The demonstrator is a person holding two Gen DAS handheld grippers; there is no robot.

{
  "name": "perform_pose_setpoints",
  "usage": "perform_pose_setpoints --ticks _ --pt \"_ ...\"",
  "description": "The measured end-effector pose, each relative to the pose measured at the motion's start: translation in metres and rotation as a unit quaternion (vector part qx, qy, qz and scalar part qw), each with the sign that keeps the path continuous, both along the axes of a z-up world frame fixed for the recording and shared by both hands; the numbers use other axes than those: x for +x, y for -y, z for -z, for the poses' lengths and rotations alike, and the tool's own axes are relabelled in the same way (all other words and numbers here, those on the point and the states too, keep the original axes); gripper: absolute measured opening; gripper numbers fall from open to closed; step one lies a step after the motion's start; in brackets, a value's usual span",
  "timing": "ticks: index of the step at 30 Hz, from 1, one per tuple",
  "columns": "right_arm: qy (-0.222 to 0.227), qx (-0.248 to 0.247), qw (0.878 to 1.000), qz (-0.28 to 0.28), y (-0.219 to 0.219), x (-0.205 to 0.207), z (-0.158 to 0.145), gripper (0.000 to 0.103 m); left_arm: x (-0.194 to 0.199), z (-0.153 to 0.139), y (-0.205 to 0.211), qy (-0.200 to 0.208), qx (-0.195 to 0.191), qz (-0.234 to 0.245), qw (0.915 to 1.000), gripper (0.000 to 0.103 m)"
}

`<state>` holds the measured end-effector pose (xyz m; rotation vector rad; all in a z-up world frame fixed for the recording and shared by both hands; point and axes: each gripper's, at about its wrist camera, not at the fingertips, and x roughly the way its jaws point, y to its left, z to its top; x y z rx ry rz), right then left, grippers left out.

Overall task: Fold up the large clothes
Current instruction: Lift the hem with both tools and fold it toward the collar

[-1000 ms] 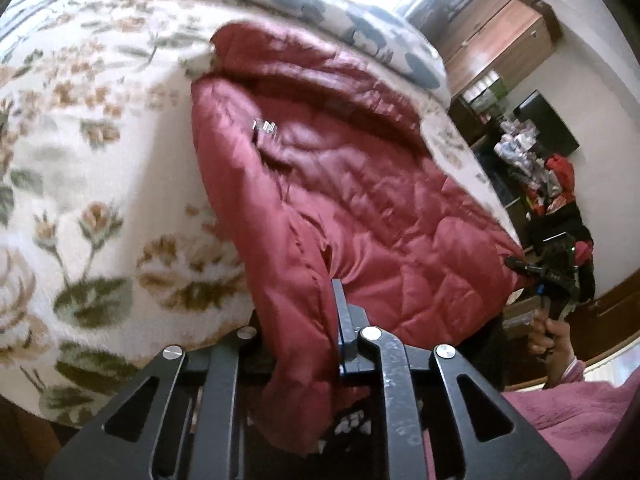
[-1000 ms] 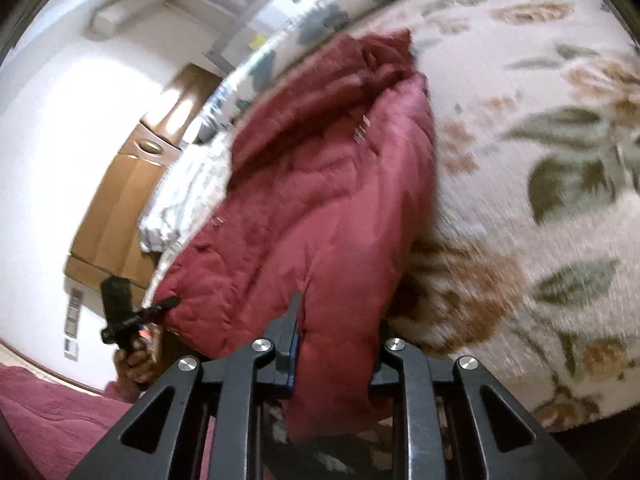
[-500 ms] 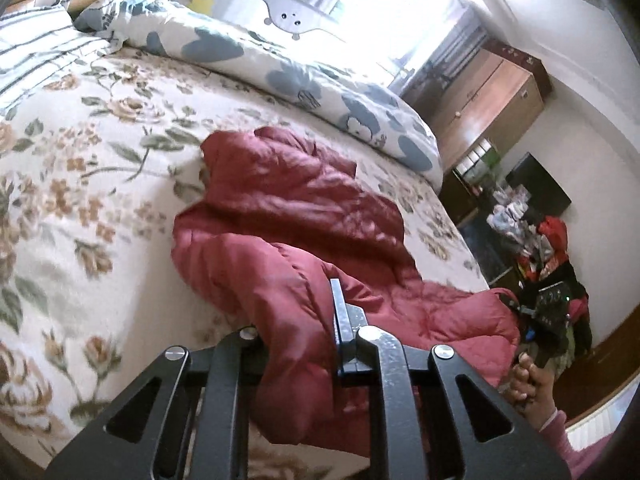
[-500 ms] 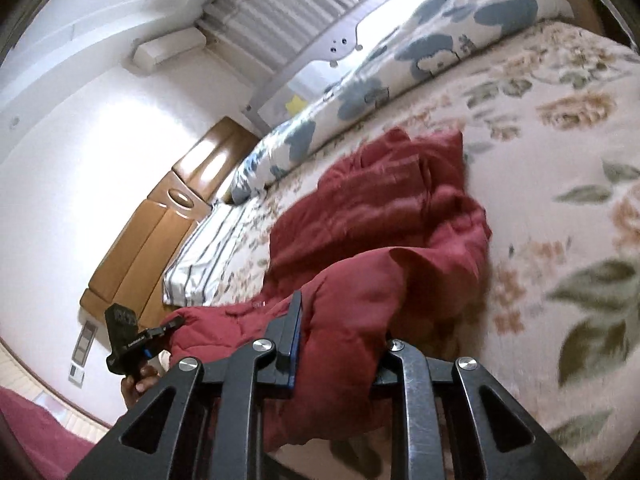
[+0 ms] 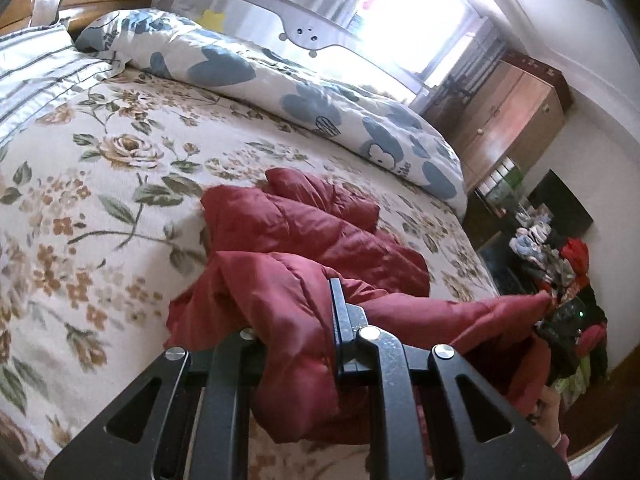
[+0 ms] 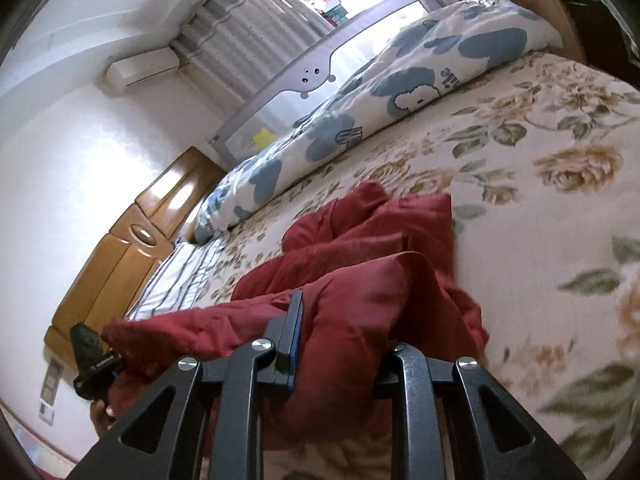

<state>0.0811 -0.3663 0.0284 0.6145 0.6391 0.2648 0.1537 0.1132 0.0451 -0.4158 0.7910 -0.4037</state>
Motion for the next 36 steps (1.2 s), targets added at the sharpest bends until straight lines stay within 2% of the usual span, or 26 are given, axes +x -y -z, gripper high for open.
perform_pose_setpoints --ticks 10,21,31,36 --pt "-0.003 -0.011 1.000 0.019 0.002 0.054 0.002 0.021 0.047 0.004 0.006 -0.017 -0.005 -0.022 0.9996 0.015" --pt "-0.023 -0.018 0.998 0.059 0.011 0.111 0.018 0.022 0.108 0.014 0.024 -0.023 0.036 -0.050 0.9978 0.015" --pt "-0.065 -0.060 0.993 0.079 0.009 0.186 0.055 0.022 0.179 0.062 0.040 -0.057 0.087 -0.065 0.9925 0.017" --pt "-0.075 -0.048 0.992 0.091 0.016 0.208 0.078 0.022 0.203 0.077 0.047 -0.069 0.099 -0.066 0.9905 0.018"
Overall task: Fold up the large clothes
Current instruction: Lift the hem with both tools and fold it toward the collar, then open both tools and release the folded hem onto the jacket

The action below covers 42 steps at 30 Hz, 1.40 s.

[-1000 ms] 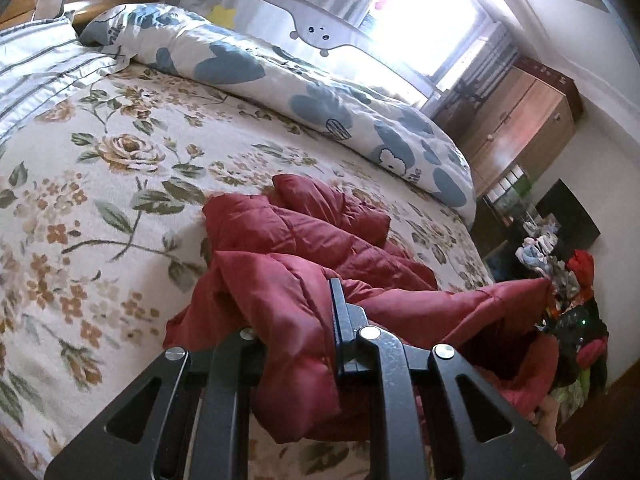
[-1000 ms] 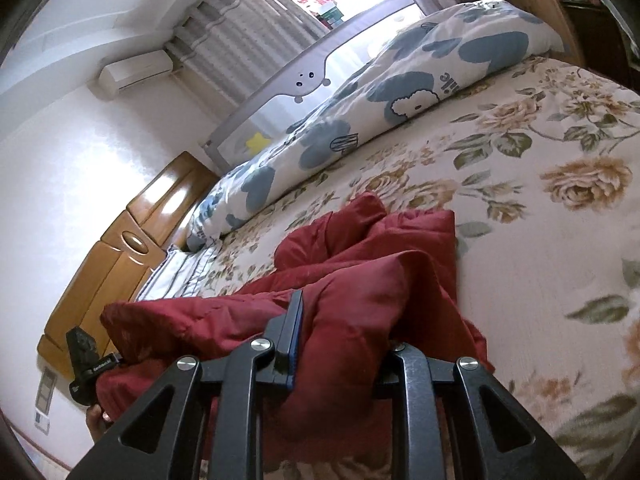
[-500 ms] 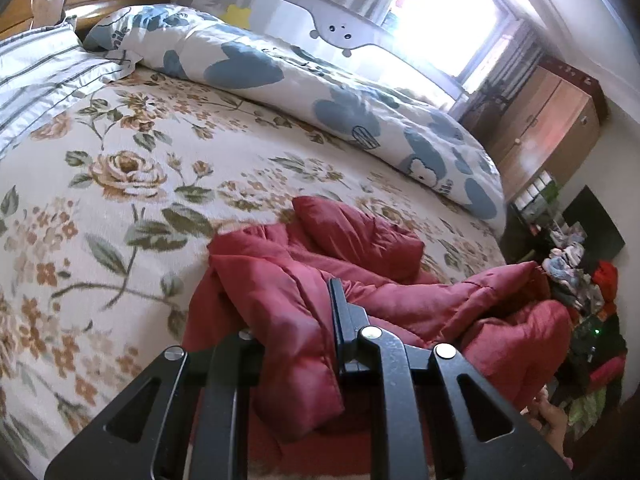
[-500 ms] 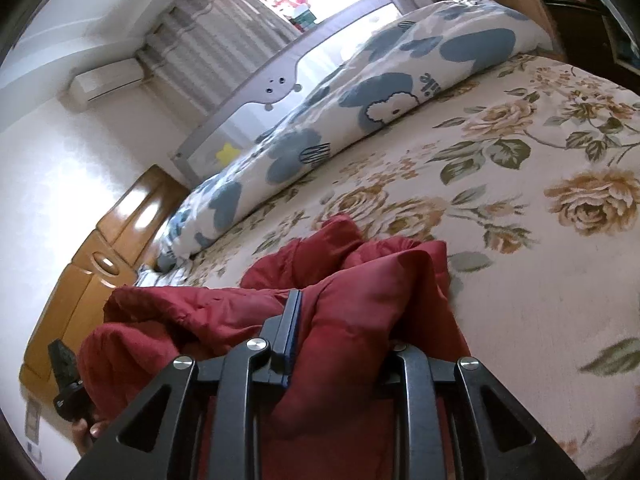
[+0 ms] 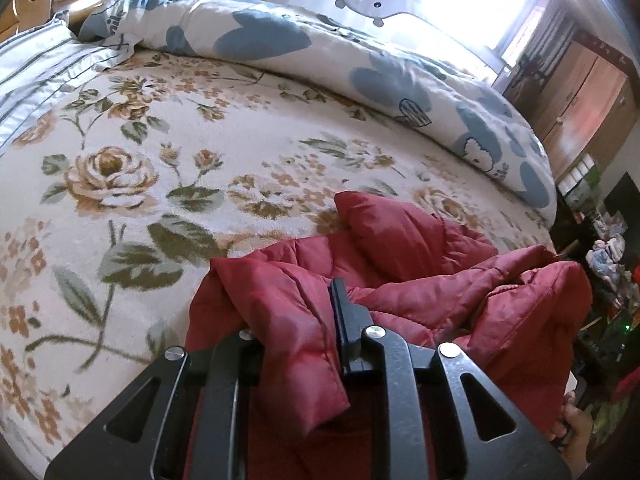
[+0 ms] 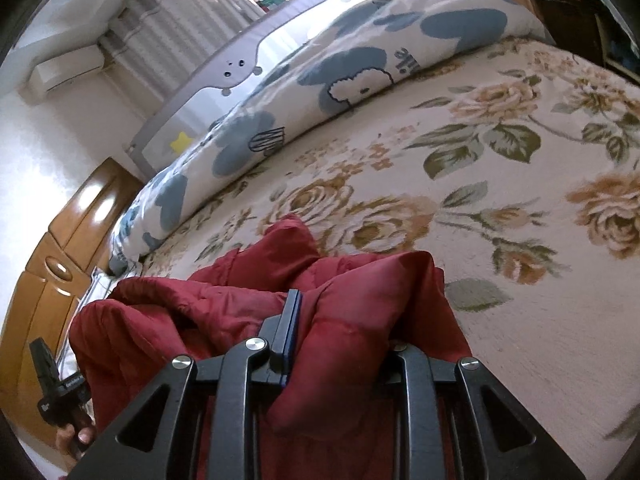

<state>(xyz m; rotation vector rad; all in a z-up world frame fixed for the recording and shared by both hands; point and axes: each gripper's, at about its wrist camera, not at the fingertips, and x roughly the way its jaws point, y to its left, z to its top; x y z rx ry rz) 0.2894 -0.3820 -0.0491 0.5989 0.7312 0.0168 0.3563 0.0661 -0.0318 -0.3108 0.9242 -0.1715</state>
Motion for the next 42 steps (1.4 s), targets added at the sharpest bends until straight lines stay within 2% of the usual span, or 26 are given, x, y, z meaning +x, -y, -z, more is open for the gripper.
perform_pose_setpoints --ticks 7,12,16,22,23,26,30,32,35,36,39,42 --pt "-0.016 0.018 0.999 0.021 0.007 0.023 0.026 0.022 0.025 0.021 0.009 -0.016 0.007 -0.006 0.9998 0.019" --pt "-0.021 0.023 0.999 0.022 0.007 0.032 0.038 0.022 0.026 0.027 0.006 -0.023 -0.002 -0.011 0.9997 0.020" --pt "-0.023 0.031 0.999 0.022 0.009 0.037 0.045 0.022 0.014 0.010 0.002 -0.020 -0.020 -0.001 0.9996 0.029" --pt "-0.022 0.030 0.999 0.026 0.009 0.038 0.049 0.022 -0.038 -0.031 0.005 0.029 -0.039 0.023 0.9985 0.042" --pt "-0.021 0.031 0.999 0.027 0.009 0.038 0.049 0.022 -0.046 -0.035 0.009 0.033 -0.045 0.032 0.9979 0.045" --pt "-0.024 0.030 0.999 0.029 0.009 0.040 0.050 0.022 -0.072 -0.043 0.035 0.046 -0.056 0.087 0.9936 0.045" --pt "-0.026 0.028 0.999 0.031 0.009 0.041 0.049 0.022 -0.088 -0.041 0.083 0.051 -0.017 0.157 0.9862 0.047" --pt "-0.025 0.028 0.999 0.030 0.009 0.042 0.048 0.023 -0.088 -0.029 0.115 0.038 0.040 0.182 0.9817 0.047" --pt "-0.021 0.031 0.999 0.023 0.011 0.040 0.041 0.028 -0.081 -0.010 0.138 0.027 0.110 0.181 0.9770 0.048" --pt "-0.020 0.029 0.999 0.022 0.011 0.038 0.036 0.029 -0.073 0.001 0.140 0.015 0.120 0.174 0.9772 0.048" --pt "-0.009 0.019 1.000 0.017 0.008 0.024 0.009 0.037 -0.053 0.016 0.134 0.001 0.107 0.159 0.9815 0.048" --pt "0.037 -0.020 0.999 0.005 -0.008 -0.005 -0.027 0.053 -0.041 0.018 0.133 0.004 0.109 0.148 0.9830 0.048"
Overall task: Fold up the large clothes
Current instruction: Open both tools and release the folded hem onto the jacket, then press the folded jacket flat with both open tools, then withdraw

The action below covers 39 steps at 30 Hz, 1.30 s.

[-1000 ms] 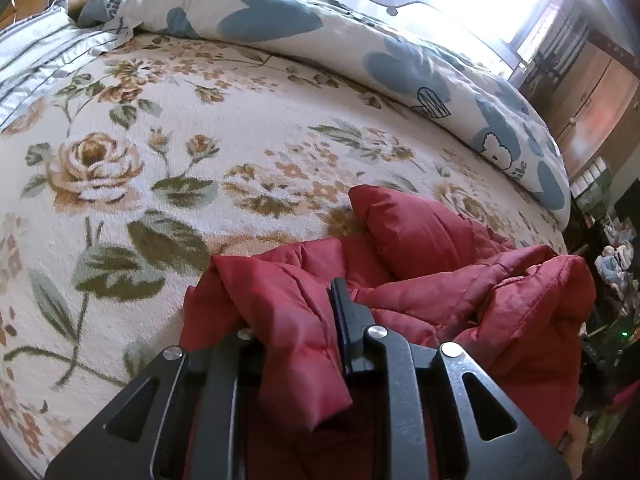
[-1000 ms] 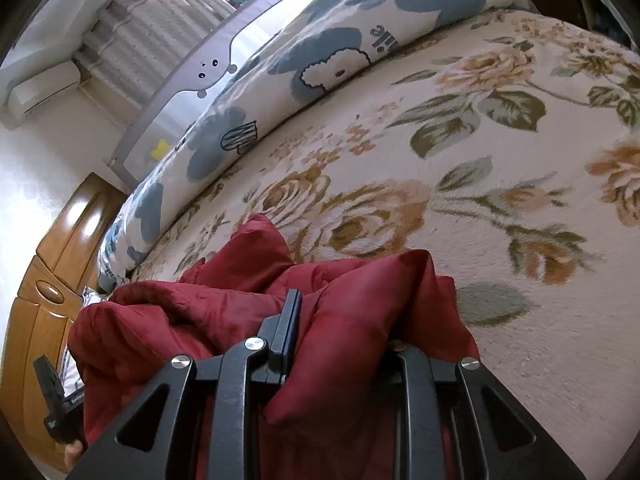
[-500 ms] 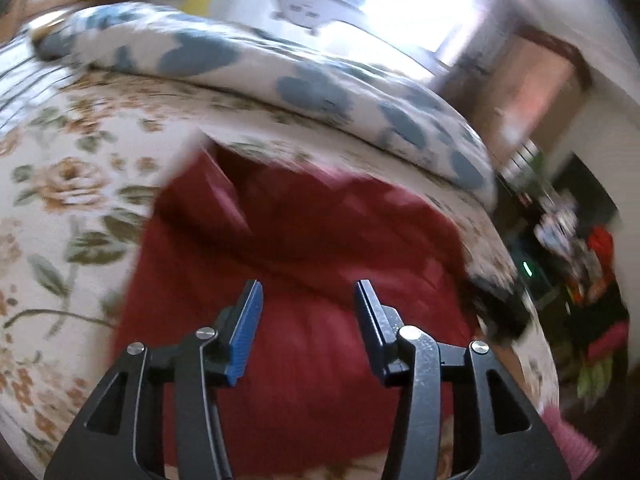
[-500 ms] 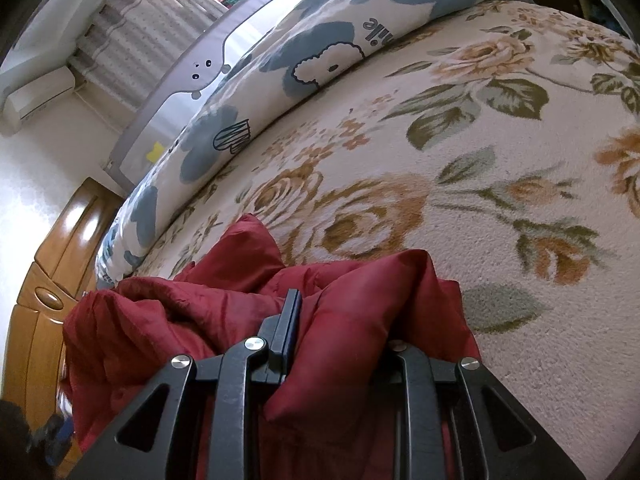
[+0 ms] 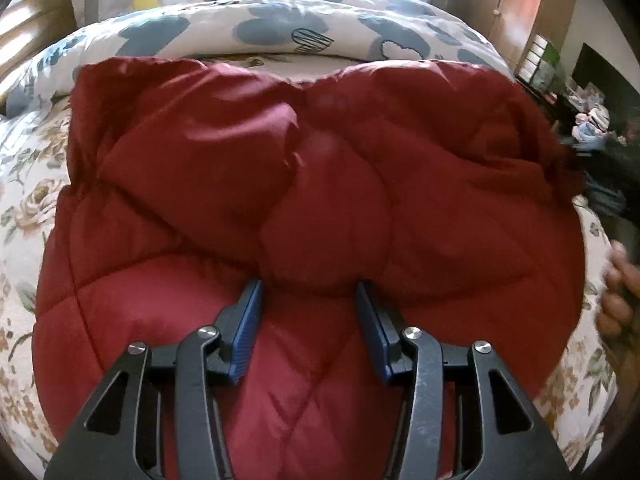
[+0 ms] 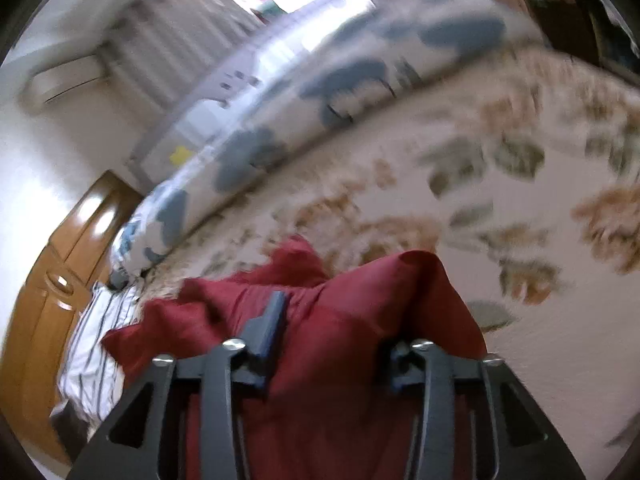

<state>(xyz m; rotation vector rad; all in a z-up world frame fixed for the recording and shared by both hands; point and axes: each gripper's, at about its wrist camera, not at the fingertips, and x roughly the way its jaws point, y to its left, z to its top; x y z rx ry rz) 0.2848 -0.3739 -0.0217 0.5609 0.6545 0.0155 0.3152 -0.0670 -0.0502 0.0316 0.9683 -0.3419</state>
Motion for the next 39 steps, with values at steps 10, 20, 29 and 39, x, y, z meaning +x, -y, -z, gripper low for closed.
perform_pose_setpoints --ticks 10,20,29,39 --pt "-0.073 -0.183 0.969 -0.148 -0.098 0.003 0.019 0.068 0.006 0.003 -0.001 -0.002 0.005 -0.011 0.9999 0.047" --pt "-0.113 -0.138 0.979 -0.101 -0.052 0.051 0.062 0.076 0.030 0.009 -0.057 -0.007 -0.014 -0.072 0.9973 0.032" --pt "-0.115 -0.116 0.982 -0.093 -0.046 0.067 0.074 0.079 0.055 0.028 -0.055 -0.035 -0.013 -0.087 0.9955 0.032" --pt "-0.113 -0.100 0.984 -0.093 -0.041 0.067 0.072 0.079 0.041 0.008 -0.066 -0.043 -0.054 -0.082 0.9943 0.032"
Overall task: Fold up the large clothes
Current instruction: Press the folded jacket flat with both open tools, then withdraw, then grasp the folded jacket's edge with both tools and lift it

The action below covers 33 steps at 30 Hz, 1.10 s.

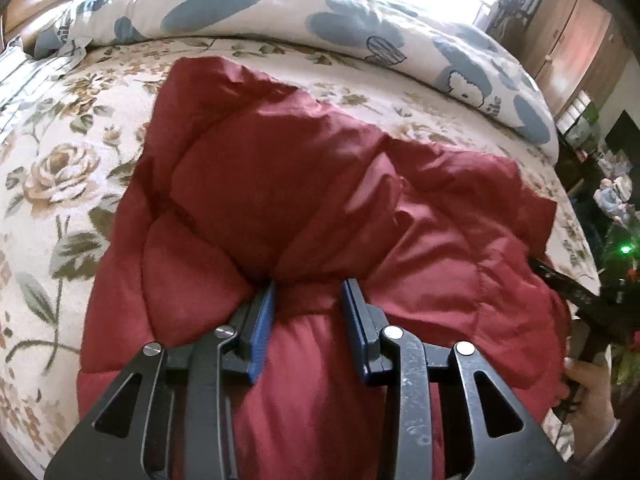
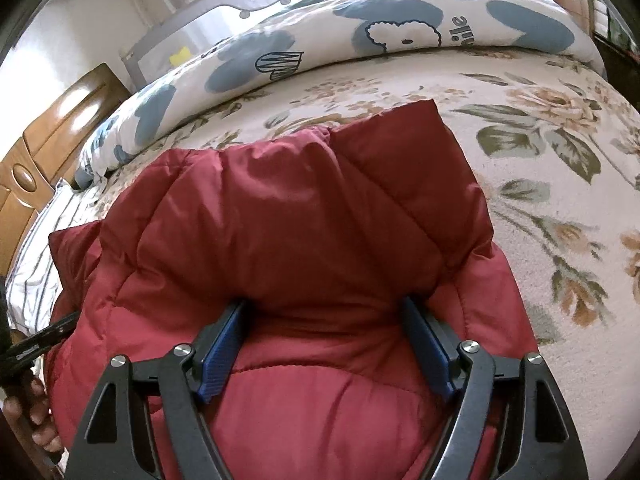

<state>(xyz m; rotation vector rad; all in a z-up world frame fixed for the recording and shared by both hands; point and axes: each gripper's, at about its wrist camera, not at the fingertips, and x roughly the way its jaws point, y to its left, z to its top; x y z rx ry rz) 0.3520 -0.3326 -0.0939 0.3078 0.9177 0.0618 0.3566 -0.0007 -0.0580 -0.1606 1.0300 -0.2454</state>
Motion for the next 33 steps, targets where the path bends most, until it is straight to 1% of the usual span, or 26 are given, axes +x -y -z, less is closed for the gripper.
perform_pose_setpoints --ticks 3,6,7,8,9,10,11,15,20,28,33 --pt "-0.001 0.006 1.000 0.004 0.003 -0.001 -0.005 0.078 -0.013 -0.012 -0.003 0.011 -0.006 0.001 0.9999 0.037" --pt "0.013 0.019 1.000 0.012 0.006 -0.015 -0.020 0.079 -0.028 -0.023 -0.009 0.025 -0.013 0.010 0.9996 0.042" --pt "0.019 0.027 0.999 0.013 0.009 -0.020 -0.024 0.080 -0.033 -0.025 -0.012 0.029 -0.018 0.014 0.9993 0.044" --pt "0.027 0.035 0.999 0.014 0.012 -0.029 -0.030 0.080 -0.037 -0.027 -0.016 0.033 -0.024 0.016 0.9990 0.049" --pt "0.033 0.039 0.999 0.014 0.015 -0.037 -0.034 0.080 -0.043 -0.030 -0.022 0.036 -0.040 0.018 0.9984 0.053" --pt "0.038 0.043 0.998 0.014 0.019 -0.045 -0.038 0.080 -0.047 -0.032 -0.028 0.043 -0.059 0.021 0.9972 0.059" --pt "0.040 0.046 0.998 0.014 0.023 -0.050 -0.040 0.080 -0.052 -0.034 -0.035 0.051 -0.076 0.018 0.9957 0.061" --pt "0.036 0.050 0.998 0.015 0.039 -0.074 -0.042 0.080 -0.057 -0.036 -0.055 0.058 -0.090 0.003 0.9943 0.061" --pt "0.021 0.035 0.999 0.022 0.058 -0.094 -0.038 0.080 -0.055 -0.029 -0.076 0.052 -0.088 -0.016 0.9946 0.061" --pt "0.014 0.051 0.998 0.037 0.077 -0.109 -0.034 0.080 -0.059 -0.021 -0.088 0.044 -0.089 -0.023 0.9948 0.062" --pt "0.009 0.063 0.997 0.038 0.080 -0.110 -0.030 0.080 -0.060 -0.020 -0.092 0.042 -0.091 -0.027 0.9946 0.069"
